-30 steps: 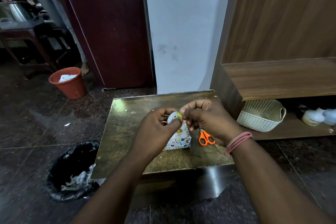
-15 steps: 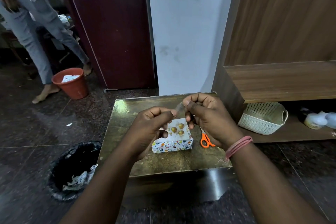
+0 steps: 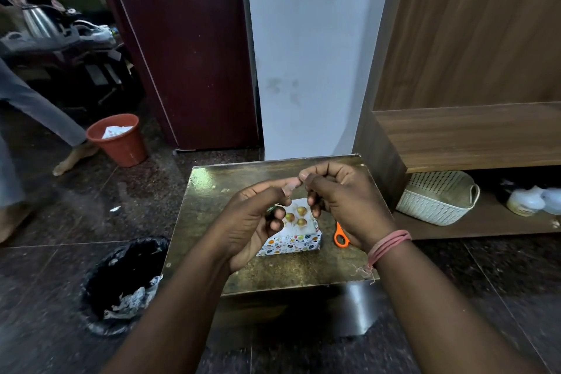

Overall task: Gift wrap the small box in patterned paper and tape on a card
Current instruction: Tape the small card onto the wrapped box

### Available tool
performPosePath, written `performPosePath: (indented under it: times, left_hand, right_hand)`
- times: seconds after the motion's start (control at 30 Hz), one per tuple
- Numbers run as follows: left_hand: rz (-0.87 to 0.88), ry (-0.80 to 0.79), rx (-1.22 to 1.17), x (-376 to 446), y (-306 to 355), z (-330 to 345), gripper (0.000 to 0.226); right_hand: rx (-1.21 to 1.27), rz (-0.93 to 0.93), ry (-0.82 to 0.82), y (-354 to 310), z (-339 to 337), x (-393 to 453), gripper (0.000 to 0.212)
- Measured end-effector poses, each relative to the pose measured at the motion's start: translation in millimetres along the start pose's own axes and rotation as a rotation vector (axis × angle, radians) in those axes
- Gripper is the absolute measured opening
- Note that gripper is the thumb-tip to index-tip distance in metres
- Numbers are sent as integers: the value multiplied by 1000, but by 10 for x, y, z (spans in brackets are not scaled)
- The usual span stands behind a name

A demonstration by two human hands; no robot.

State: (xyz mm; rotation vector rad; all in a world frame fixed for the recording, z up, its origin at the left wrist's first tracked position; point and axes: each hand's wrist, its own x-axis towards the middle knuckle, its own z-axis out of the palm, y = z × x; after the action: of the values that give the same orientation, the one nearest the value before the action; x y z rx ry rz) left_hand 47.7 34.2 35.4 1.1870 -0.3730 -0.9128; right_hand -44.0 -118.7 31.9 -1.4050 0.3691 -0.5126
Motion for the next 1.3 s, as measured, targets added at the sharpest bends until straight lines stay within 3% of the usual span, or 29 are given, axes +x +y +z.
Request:
performPosePath:
  times: [0.1,0.27,0.33,0.4,0.47,0.57,0.7,0.8,0.93,1.17,1.3]
  left_hand:
    - [-2,19,-18,8,-22,4,21]
    - [-50,-1,-85,12,-14,0,24]
    - [-59,-3,-124,23,-3,-26,25]
    - [-66,-2,-166,40,-1,-59,30]
    - [-73,-2,-185,59,-11,-88,30]
    - [-94,-31,-180,67,-33,-85,31]
    - [-100,-62,-165,50,-36,-106,33]
    - [-99,-69,-192,60,-33,-124,35]
    - [-99,-73,-252,90,-21,-157,36]
    - [-120,-76,-313,139,-63,-162,40]
    - [-149,-69,-372,151,-89,-128,45]
  right_hand:
    - [-108,-4,18,-15,9,-16,7]
    - [-125,166,110,23,-136,56,5]
    - [-466,246,177,117,-341,107,17]
    - [-911,316,170,224,-495,121,23]
    - [-1178,374,123,313,-494,86,24]
    - [-1255,458,95,372,-402,14,19]
    - [-1248,416,167,525,-359,23,11]
    - [-1277,436,158,549,-353,32,17]
    - [-1086,518,96,300,-379,83,21]
    - [27,506,-32,-54,-424,-2,11]
    - [200,570,-224,-194,-366,-64,11]
